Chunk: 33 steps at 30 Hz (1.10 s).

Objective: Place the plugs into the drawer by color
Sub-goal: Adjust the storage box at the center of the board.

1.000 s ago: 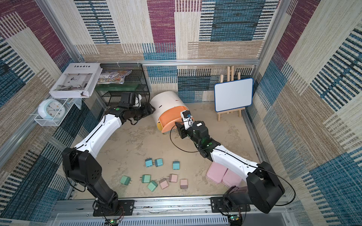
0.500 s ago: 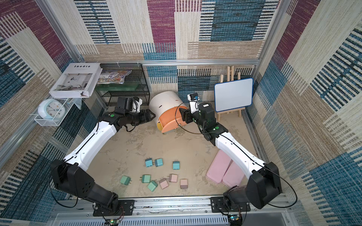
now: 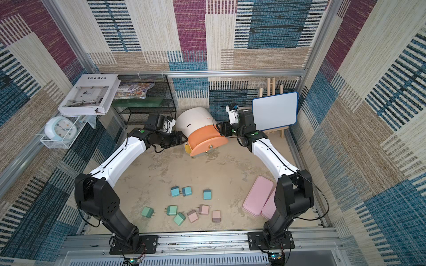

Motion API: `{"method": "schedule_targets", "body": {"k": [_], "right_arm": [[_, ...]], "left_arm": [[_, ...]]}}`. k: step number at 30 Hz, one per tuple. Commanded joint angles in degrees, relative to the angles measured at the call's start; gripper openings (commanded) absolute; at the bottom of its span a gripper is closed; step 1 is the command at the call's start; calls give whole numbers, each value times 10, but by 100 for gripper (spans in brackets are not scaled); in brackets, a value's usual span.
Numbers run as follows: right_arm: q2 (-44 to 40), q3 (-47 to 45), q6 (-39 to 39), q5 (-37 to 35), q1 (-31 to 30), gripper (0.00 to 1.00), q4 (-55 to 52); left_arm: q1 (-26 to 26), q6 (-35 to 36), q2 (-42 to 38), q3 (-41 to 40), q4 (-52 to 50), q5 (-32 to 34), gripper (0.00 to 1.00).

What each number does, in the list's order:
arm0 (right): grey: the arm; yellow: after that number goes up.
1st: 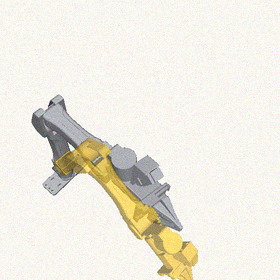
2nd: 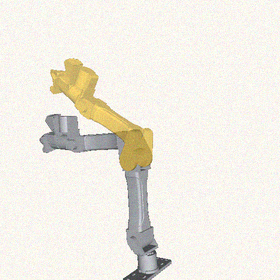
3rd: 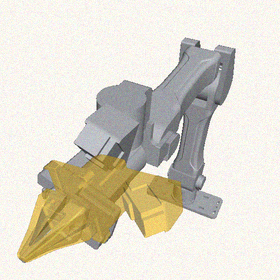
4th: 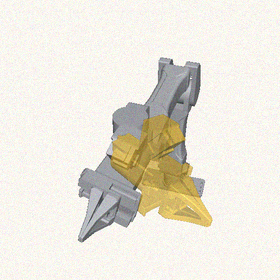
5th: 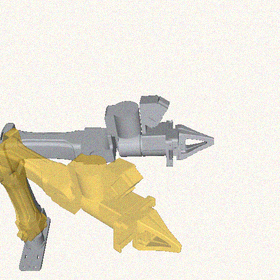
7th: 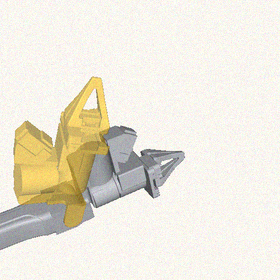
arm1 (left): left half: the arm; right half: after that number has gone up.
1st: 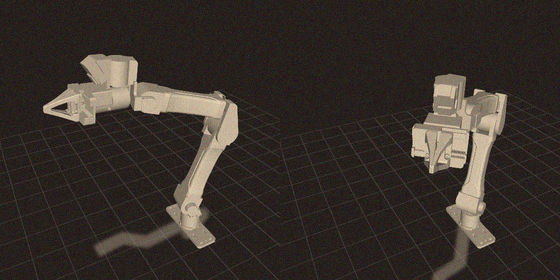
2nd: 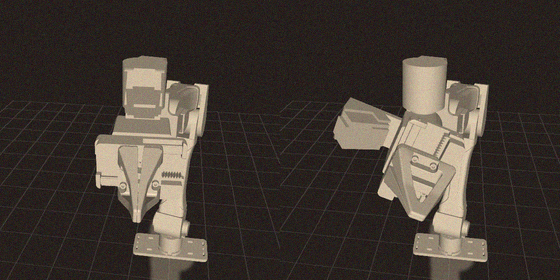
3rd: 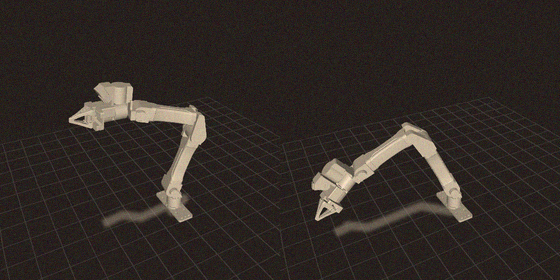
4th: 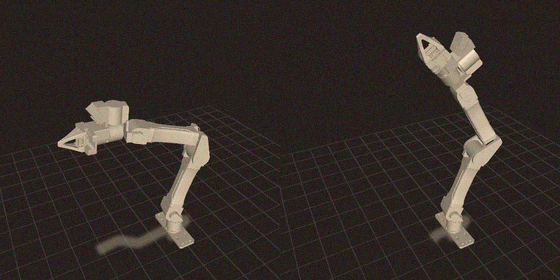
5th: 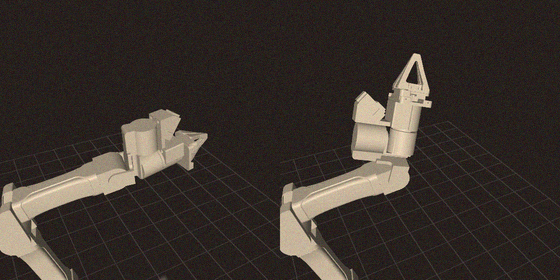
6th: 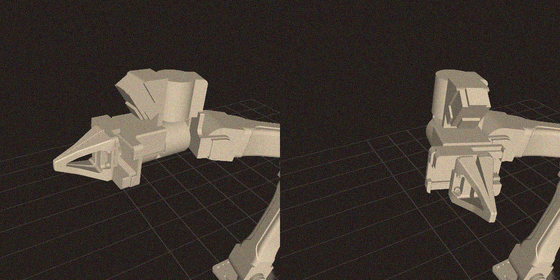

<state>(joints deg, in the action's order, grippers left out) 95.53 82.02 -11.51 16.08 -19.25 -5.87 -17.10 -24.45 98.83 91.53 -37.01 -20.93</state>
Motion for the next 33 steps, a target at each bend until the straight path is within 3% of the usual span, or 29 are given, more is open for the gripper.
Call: {"method": "schedule_targets", "body": {"k": [1,5,14,20,23,27,33], "right_arm": [[10,7,-7,17,1,69,6],[24,14,-6,20,3,69,9],[27,28,0,5,6,68,3],[-18,27,-5,-18,4,65,-19],[-63,-5,-5,-68,-20,65,-29],[-130,-75,-11,-187,-90,64,-56],[-218,-208,-120,-315,-218,60,-98]], "left_arm": [[0,-1,17,22,-5,-2,69],[-1,-5,46,56,-7,-6,62],[-3,-1,91,117,-20,5,59],[-3,1,50,104,-32,25,60],[-3,1,10,76,-32,39,61],[-3,6,-49,28,-32,40,63],[-4,10,-130,-67,-22,40,63]]}}
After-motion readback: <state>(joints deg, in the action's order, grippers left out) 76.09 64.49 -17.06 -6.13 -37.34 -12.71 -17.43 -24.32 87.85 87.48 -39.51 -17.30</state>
